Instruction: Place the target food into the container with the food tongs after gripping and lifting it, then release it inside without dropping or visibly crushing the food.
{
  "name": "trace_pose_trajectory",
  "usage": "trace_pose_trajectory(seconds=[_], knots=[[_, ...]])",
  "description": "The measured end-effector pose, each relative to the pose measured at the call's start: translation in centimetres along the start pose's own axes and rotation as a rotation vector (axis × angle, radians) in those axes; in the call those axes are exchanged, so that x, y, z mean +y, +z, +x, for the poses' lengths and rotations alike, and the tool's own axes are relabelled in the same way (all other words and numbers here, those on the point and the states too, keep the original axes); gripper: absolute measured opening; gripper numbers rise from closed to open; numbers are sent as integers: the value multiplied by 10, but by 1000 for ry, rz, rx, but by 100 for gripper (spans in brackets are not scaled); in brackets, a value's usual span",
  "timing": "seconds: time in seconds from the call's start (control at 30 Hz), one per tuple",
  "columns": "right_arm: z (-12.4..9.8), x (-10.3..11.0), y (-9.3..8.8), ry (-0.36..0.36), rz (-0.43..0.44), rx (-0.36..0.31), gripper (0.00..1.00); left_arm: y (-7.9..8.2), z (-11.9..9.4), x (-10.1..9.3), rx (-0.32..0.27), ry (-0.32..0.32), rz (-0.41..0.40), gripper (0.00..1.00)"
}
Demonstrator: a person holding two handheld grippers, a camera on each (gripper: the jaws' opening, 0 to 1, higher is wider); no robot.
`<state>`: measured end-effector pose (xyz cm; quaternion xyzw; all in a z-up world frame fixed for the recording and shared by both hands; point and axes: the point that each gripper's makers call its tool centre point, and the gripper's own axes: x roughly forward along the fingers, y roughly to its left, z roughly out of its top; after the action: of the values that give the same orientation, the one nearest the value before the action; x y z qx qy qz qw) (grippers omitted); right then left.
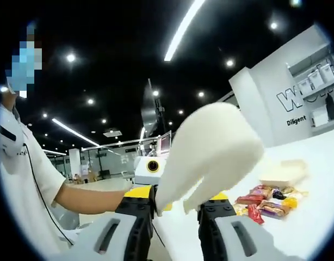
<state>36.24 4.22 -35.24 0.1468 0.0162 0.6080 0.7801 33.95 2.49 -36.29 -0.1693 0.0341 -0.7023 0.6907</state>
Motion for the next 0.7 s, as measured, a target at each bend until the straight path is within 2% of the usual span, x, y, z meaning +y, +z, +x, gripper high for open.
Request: trace_pose_trajectory(seconds=[0.1,0.17,0.3,0.43,0.6,0.7], knots=[[0,3,3,19,-9,-17,21,1,0,-1,-18,-4,-8,2],[-1,5,4,27,25,-21,19,2,0,-2,-34,-5,-15,2],[-1,3,4,-1,-4,-12,18,2,-1,3,-45,40,2,4],[-3,0,4,-15,-30,-5,18,3,-9,5,-44,53,-19,7],[-8,-4,3,-21,-25,-1,18,9,-20,11,-73,101,-42,14],[-6,-1,0,-9,-25,14,18,17,-19,11,-113,102,-40,16]])
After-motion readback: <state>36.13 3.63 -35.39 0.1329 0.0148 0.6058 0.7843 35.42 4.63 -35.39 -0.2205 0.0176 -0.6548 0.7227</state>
